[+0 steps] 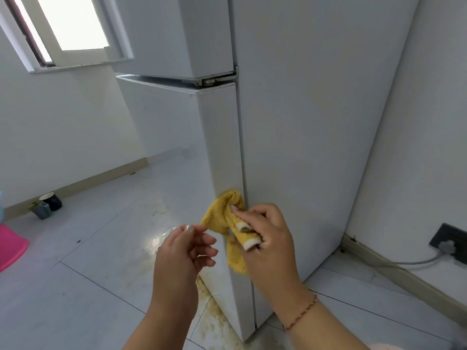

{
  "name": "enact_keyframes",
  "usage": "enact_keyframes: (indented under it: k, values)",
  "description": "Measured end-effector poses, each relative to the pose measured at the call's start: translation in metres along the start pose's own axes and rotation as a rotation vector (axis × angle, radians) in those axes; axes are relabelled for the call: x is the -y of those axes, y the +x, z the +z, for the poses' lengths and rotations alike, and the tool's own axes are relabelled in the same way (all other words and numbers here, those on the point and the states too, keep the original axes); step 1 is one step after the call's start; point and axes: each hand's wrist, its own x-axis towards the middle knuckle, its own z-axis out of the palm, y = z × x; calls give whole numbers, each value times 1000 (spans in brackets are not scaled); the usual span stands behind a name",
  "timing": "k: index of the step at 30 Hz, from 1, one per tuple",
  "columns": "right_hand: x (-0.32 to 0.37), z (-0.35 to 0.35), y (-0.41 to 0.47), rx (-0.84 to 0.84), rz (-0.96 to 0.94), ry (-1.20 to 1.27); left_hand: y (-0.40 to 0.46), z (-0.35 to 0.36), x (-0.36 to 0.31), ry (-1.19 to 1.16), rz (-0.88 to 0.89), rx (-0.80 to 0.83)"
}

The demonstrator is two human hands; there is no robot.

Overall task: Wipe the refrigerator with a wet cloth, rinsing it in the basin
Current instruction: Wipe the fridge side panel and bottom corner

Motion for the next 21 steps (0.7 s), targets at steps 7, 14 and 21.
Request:
enact_keyframes:
  k: [7, 14, 21]
  values:
    - [65, -26, 60, 4, 9, 65, -8, 36, -84, 0, 17, 73]
    - [123, -53, 139, 11, 71, 59, -6, 71, -174, 5, -94, 119]
    - [175, -83, 200, 260, 408, -12, -4, 108, -250, 138, -251, 109]
